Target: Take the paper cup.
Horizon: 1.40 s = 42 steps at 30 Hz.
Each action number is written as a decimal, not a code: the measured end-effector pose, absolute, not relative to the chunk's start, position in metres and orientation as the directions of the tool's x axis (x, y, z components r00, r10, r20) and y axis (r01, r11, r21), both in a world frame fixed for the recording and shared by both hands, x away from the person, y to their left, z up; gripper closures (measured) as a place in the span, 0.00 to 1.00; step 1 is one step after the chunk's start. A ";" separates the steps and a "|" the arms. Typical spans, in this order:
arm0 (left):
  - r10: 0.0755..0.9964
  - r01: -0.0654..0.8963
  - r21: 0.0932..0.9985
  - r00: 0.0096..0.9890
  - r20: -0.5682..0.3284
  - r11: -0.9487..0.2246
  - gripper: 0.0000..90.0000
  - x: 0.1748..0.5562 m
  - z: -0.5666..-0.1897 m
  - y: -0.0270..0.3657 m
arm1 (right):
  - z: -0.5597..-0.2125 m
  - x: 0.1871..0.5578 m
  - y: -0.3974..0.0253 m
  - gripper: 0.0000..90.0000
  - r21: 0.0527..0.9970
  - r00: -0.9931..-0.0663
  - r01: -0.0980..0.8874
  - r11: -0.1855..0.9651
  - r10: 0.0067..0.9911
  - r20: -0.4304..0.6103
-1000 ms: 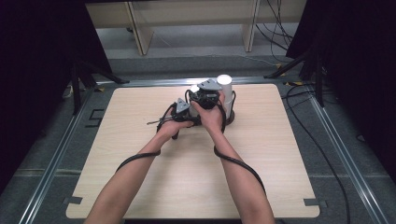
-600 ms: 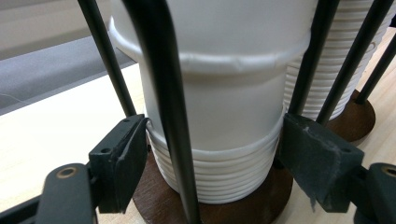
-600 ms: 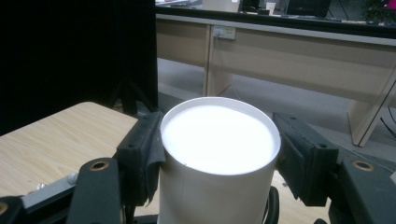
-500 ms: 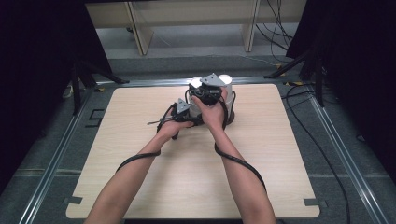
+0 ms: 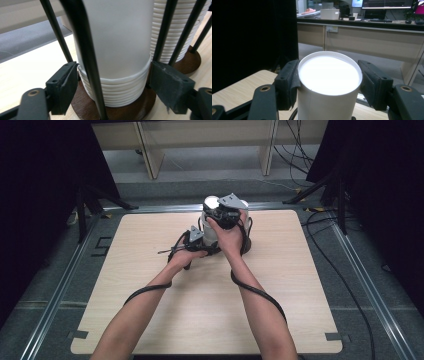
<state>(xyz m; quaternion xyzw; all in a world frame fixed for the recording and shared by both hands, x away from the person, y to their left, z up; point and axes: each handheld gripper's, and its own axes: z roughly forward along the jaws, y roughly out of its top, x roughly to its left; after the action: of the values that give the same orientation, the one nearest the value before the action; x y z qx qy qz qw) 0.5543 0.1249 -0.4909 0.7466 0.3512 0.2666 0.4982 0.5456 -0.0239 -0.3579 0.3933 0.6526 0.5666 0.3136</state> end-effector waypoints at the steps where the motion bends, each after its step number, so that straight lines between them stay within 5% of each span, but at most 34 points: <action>1: 0.790 0.259 0.931 0.611 0.048 -0.257 0.21 0.554 -0.491 0.125 | -0.358 0.546 -0.024 0.41 0.986 -0.494 0.158 0.048 0.869 0.036; 22: 0.768 0.233 0.928 0.635 0.081 -0.291 0.14 0.530 -0.477 0.148 | -0.339 0.527 -0.041 0.41 0.992 -0.532 0.120 -0.025 0.842 0.086; 42: 0.706 0.120 0.951 0.697 0.123 -0.284 0.12 0.450 -0.457 0.186 | -0.360 0.487 -0.074 0.41 0.955 -0.555 0.251 -0.160 0.784 0.278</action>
<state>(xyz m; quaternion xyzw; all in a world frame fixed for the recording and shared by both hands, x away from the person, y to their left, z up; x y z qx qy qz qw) 0.4505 0.1865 -0.4575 0.7523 0.2745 0.2756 0.5318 0.4865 -0.0741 -0.3603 0.4223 0.6129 0.6339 0.2101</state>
